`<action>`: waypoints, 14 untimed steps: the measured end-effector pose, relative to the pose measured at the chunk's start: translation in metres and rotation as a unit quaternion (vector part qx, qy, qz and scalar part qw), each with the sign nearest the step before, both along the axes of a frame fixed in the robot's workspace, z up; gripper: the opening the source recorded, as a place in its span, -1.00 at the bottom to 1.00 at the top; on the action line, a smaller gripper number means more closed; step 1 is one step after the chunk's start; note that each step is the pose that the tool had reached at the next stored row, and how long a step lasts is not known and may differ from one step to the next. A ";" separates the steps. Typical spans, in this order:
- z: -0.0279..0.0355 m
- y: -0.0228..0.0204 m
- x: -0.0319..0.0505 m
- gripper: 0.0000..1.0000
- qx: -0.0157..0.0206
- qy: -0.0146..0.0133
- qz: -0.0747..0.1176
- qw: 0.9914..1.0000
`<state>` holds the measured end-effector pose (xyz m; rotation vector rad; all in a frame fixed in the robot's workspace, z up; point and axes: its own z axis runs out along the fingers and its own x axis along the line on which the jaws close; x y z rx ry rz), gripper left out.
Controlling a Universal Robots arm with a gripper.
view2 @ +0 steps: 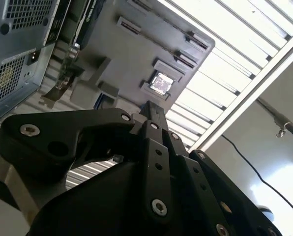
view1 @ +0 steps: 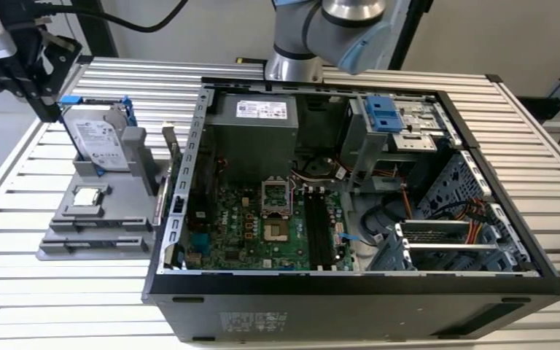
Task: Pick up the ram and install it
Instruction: 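Reach for the ram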
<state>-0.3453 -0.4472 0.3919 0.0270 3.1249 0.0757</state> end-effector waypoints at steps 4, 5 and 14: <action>-0.0003 -0.0150 0.0000 -1.00 0.000 0.001 -0.002 1.000; -0.0004 -0.0185 0.0000 -1.00 0.000 0.001 -0.002 1.000; -0.0006 -0.0310 0.0000 -1.00 0.000 0.002 -0.002 1.000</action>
